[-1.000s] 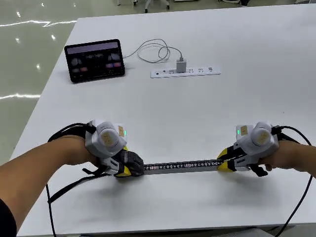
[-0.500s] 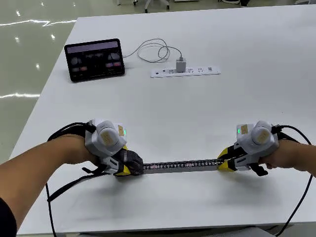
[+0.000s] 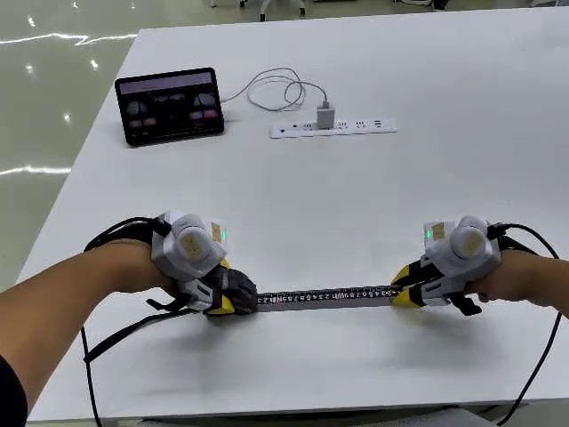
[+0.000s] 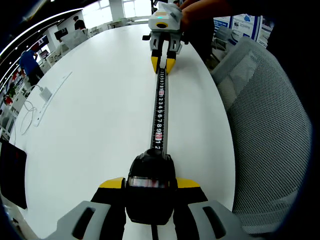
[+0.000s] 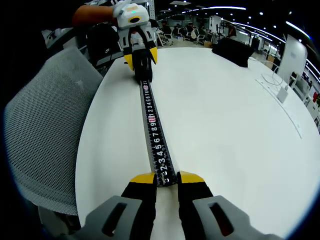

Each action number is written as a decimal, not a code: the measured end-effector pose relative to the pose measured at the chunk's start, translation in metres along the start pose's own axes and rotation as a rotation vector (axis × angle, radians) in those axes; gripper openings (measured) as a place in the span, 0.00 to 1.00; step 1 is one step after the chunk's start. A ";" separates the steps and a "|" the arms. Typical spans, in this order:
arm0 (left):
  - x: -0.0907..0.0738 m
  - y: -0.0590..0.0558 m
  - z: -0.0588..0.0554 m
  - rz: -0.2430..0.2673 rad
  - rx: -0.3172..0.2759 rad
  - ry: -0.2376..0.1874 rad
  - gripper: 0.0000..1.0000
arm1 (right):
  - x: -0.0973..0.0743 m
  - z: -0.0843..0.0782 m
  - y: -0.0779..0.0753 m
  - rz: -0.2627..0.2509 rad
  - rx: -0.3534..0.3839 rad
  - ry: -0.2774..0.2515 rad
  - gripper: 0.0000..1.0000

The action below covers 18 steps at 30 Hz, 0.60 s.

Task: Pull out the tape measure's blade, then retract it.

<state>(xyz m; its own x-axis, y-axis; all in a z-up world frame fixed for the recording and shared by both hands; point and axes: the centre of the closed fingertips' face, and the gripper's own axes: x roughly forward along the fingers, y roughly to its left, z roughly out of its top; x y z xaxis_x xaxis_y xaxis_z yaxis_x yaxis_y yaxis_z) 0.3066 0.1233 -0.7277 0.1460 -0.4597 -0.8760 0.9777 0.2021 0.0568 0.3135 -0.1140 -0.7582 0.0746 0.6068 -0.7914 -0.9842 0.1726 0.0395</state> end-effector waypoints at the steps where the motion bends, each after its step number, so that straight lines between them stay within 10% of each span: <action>1: 0.000 0.000 0.000 0.000 -0.002 -0.003 0.33 | 0.000 0.000 0.000 0.000 -0.002 0.001 0.12; 18: 0.001 -0.002 -0.002 -0.016 0.003 0.001 0.37 | 0.000 0.001 -0.002 -0.027 -0.137 0.090 0.17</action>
<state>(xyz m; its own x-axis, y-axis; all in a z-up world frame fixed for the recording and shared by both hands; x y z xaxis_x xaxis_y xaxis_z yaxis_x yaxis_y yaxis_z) 0.3049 0.1239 -0.7292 0.1303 -0.4620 -0.8773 0.9803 0.1923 0.0443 0.3157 -0.1136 -0.7575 0.0929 0.5300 -0.8429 -0.9951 0.0770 -0.0612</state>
